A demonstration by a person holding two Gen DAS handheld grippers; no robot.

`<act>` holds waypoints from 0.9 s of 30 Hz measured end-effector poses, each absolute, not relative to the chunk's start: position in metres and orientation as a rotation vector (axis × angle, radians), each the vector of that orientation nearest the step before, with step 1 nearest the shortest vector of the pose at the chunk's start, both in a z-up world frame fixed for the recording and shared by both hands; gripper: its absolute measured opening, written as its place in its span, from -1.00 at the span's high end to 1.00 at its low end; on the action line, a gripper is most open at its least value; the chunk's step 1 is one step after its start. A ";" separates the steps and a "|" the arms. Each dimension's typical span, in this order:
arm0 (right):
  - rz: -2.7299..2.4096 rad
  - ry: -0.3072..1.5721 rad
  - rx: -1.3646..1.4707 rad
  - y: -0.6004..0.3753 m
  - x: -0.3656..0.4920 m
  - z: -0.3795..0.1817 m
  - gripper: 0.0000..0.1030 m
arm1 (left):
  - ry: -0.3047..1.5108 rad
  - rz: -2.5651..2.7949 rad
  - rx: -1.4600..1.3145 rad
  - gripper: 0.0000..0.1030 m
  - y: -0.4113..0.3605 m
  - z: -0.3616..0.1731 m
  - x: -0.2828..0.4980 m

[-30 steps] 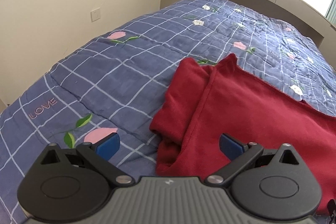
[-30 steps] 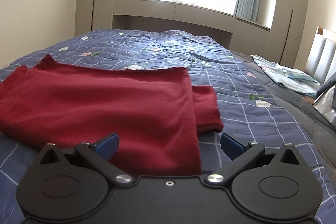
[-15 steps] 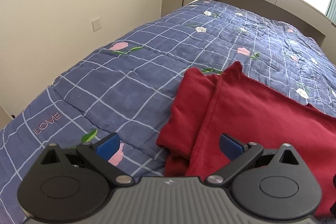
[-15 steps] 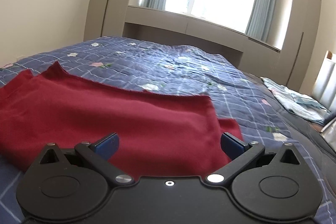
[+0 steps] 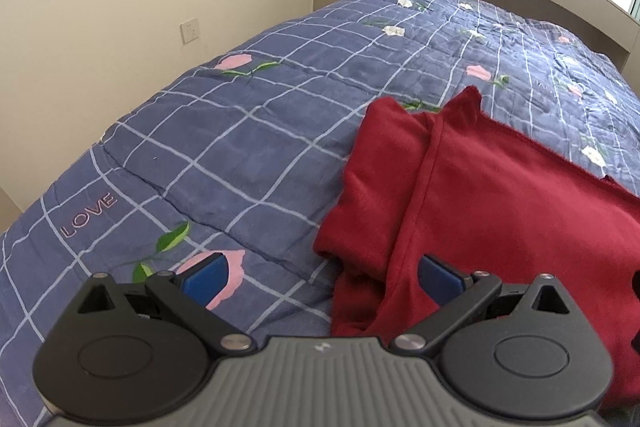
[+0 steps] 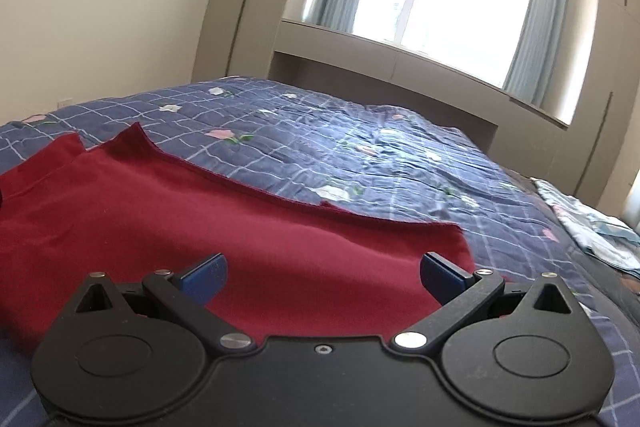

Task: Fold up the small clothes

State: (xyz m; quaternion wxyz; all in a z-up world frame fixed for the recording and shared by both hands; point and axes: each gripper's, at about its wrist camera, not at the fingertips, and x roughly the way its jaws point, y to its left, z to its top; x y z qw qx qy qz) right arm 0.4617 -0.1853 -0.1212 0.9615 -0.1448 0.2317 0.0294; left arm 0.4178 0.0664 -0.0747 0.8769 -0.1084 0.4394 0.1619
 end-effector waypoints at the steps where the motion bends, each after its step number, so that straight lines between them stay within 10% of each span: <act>1: 0.060 0.469 -0.298 -0.184 0.463 -0.123 -0.99 | 0.917 0.338 -0.219 -0.99 0.066 -0.076 0.417; 27: 0.095 0.546 -0.294 -0.180 0.474 -0.156 -0.99 | 0.833 0.124 -0.493 -0.85 0.081 -0.090 0.407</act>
